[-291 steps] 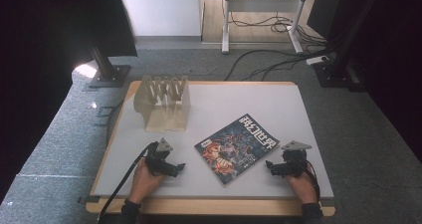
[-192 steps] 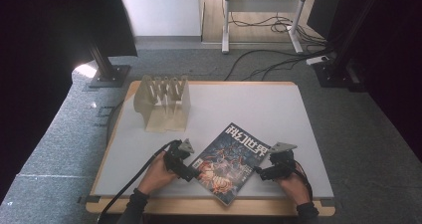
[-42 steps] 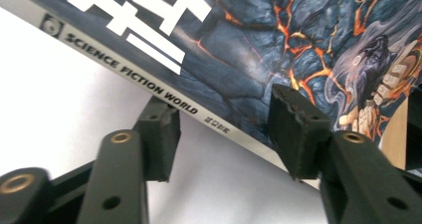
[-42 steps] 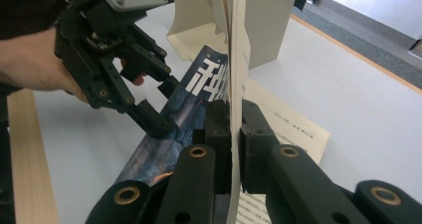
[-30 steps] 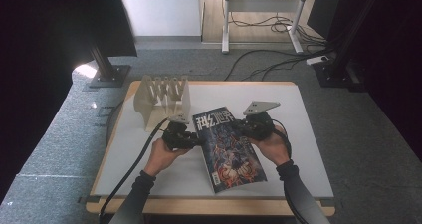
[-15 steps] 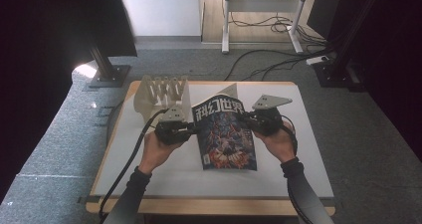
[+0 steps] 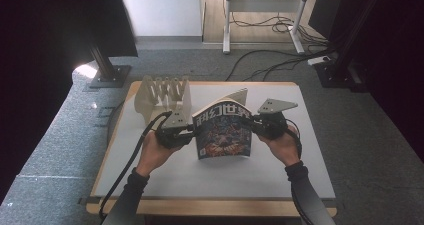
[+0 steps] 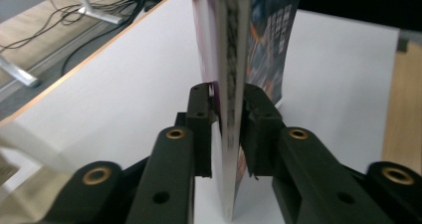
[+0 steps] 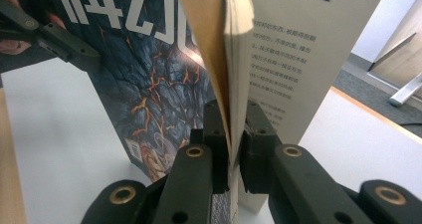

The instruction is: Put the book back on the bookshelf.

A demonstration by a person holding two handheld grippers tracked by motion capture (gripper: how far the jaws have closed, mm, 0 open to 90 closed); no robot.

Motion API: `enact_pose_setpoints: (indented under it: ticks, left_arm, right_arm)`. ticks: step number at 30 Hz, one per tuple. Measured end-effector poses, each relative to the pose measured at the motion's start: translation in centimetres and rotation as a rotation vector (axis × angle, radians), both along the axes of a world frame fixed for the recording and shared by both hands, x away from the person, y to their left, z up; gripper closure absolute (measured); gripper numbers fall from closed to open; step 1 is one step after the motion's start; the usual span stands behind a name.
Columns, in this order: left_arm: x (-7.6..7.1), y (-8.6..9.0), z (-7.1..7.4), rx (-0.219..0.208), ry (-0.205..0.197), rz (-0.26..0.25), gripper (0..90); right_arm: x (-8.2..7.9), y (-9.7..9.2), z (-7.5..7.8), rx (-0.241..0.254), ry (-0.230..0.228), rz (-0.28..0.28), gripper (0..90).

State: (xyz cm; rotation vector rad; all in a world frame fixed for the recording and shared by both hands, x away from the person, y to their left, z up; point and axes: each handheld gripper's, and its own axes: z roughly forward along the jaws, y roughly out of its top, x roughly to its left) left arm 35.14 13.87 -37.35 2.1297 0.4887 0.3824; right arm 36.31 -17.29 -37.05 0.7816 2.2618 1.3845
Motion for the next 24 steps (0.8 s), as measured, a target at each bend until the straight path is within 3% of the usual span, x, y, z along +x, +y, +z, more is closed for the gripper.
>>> enact_pose_setpoints:
  ticks: [8, 12, 17, 24]
  left_arm:
    - [1.5, -2.4, 0.5, -0.002, 0.012, 0.009, 69.0]
    - [1.9, -2.4, 0.3, -0.023, 0.022, 0.022, 80.0]
    - [1.7, -2.4, 0.4, -0.016, -0.011, 0.038, 82.3]
    - [1.7, -1.9, 0.8, -0.032, 0.019, 0.035, 82.6]
  right_arm:
    - [-0.1, -0.2, -0.1, 0.002, -0.002, 0.007, 80.5]
    - [-0.1, -0.5, -0.2, 0.01, 0.0, 0.007, 78.4]
    - [0.1, -1.3, -0.4, 0.015, 0.003, -0.027, 66.0]
    - [0.1, -2.6, -2.1, -0.021, 0.019, -0.107, 48.7]
